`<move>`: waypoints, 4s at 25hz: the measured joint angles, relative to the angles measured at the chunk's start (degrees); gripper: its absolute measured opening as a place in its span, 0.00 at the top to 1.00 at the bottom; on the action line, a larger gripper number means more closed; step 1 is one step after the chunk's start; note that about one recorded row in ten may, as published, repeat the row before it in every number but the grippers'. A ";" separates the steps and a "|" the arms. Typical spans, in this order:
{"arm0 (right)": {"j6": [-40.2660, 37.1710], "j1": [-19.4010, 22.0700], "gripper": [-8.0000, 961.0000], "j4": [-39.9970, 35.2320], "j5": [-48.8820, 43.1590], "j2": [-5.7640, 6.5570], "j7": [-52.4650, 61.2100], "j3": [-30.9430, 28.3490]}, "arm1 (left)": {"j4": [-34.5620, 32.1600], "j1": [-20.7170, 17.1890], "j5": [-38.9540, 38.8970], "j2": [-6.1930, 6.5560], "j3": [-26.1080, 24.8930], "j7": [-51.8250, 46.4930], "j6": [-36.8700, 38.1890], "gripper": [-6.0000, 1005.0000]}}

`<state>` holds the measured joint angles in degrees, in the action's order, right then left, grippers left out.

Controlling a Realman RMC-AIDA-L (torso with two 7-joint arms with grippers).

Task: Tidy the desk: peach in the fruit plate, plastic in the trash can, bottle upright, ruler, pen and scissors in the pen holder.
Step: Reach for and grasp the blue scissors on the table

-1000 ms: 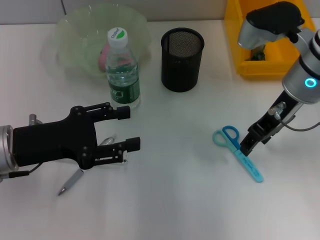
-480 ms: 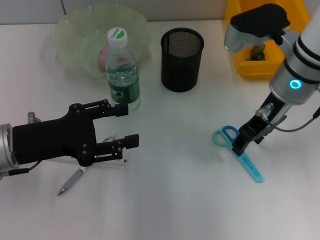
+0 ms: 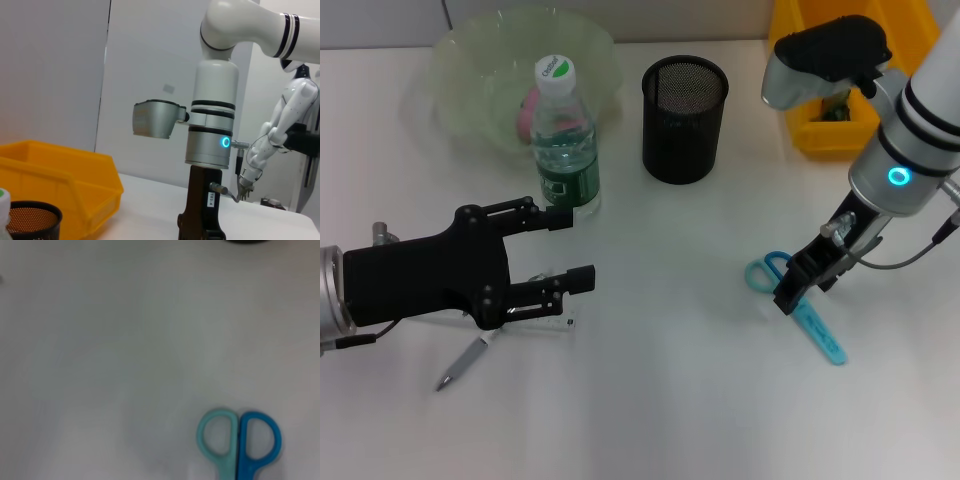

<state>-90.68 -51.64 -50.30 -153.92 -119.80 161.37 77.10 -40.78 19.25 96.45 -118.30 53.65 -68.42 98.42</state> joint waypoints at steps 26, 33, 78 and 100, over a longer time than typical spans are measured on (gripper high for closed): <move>1.72 -0.52 0.36 1.15 0.56 0.01 1.11 4.23 | 0.00 0.27 0.18 -0.01 0.00 0.04 -1.77 0.28; 2.09 -0.25 0.36 1.13 0.56 0.01 1.22 4.44 | 0.00 0.20 0.22 0.00 0.05 0.04 -1.82 0.28; 2.59 -0.57 0.58 1.17 1.85 0.00 1.59 7.26 | 0.00 0.26 0.23 0.00 0.05 0.81 -3.10 0.28; 3.55 -1.10 0.59 1.25 1.89 0.00 2.98 9.91 | 0.00 0.24 0.06 -0.01 0.05 1.09 -3.35 0.28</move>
<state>-87.12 -52.74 -49.04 -152.03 -119.79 164.36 87.01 -40.78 19.49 96.51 -118.30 53.70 -67.32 95.07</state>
